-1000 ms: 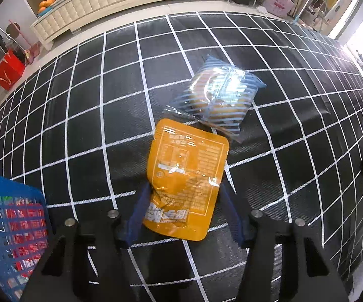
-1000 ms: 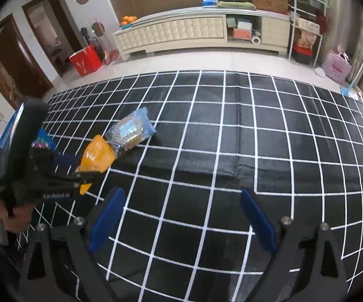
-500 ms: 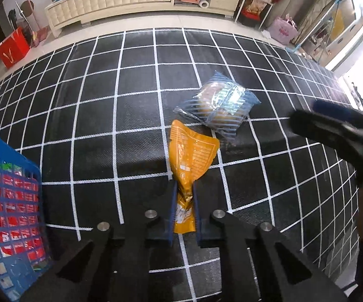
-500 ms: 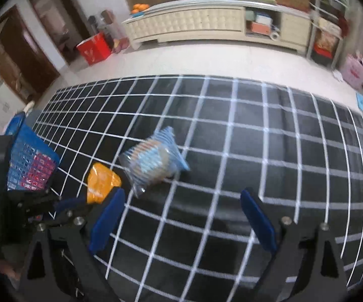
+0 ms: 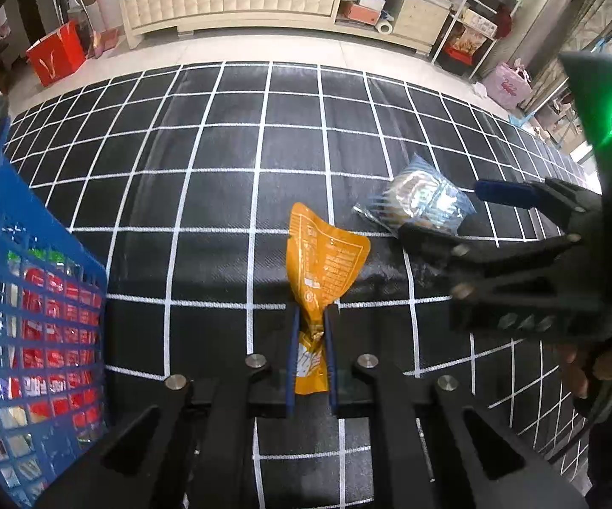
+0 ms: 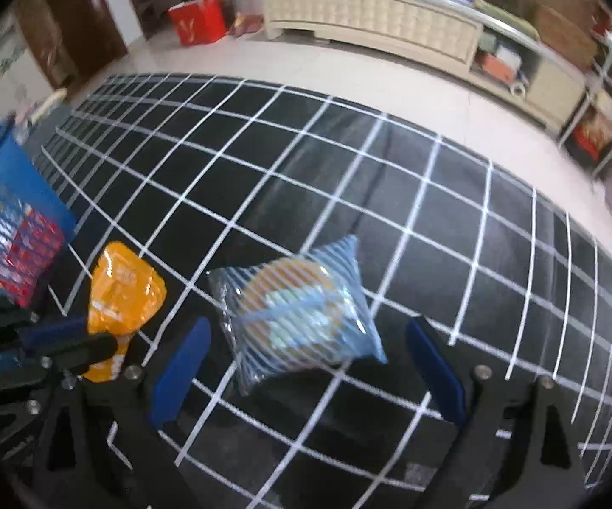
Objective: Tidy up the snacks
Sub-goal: 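Grasp the clear blue-white pouch with the right tool while the left tool holds the orange pack, then release the orange pack into the basket with the left tool while the right tool drops the clear pouch in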
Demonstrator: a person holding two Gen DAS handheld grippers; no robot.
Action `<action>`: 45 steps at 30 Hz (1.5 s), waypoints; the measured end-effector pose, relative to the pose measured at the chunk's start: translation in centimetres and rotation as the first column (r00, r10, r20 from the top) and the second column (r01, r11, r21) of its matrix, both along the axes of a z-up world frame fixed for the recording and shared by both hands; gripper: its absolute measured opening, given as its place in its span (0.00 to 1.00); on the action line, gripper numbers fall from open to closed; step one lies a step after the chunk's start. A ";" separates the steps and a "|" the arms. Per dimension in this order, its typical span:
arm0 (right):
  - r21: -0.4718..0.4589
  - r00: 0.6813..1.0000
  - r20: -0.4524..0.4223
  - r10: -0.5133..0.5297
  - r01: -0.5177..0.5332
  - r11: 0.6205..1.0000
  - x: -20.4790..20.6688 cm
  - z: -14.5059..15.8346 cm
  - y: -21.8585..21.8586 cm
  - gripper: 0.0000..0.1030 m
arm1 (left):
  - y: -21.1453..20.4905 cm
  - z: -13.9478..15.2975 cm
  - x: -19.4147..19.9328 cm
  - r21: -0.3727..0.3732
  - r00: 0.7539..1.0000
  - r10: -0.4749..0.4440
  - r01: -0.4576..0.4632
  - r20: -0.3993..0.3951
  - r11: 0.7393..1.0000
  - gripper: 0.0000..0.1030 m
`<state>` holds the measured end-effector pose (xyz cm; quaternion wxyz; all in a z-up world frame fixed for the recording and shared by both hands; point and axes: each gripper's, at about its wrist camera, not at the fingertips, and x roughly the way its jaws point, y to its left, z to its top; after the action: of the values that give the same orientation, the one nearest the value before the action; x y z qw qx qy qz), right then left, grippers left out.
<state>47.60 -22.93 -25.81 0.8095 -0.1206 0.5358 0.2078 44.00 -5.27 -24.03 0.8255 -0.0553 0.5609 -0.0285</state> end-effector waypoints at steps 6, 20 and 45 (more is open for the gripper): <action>-0.038 1.000 0.009 0.012 -0.012 0.999 -0.1 -0.9 1.0 0.73 | 0.0 0.3 0.4 0.021 1.000 -0.002 0.002 0.009 1.000 0.09; 0.045 0.988 0.093 -0.120 0.116 0.992 -8.8 6.4 -2.4 0.58 | -0.8 5.4 -3.1 0.004 0.997 -0.035 0.035 0.073 0.999 0.09; 0.146 0.967 0.244 -0.072 0.037 0.989 -20.5 20.1 10.7 0.59 | 10.4 18.1 -16.2 0.110 0.969 -0.071 0.046 0.238 0.993 0.10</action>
<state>27.06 -12.23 -5.67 0.8820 -0.0738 0.4175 0.2057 27.76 5.14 -5.97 0.8882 0.0078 0.4584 -0.0302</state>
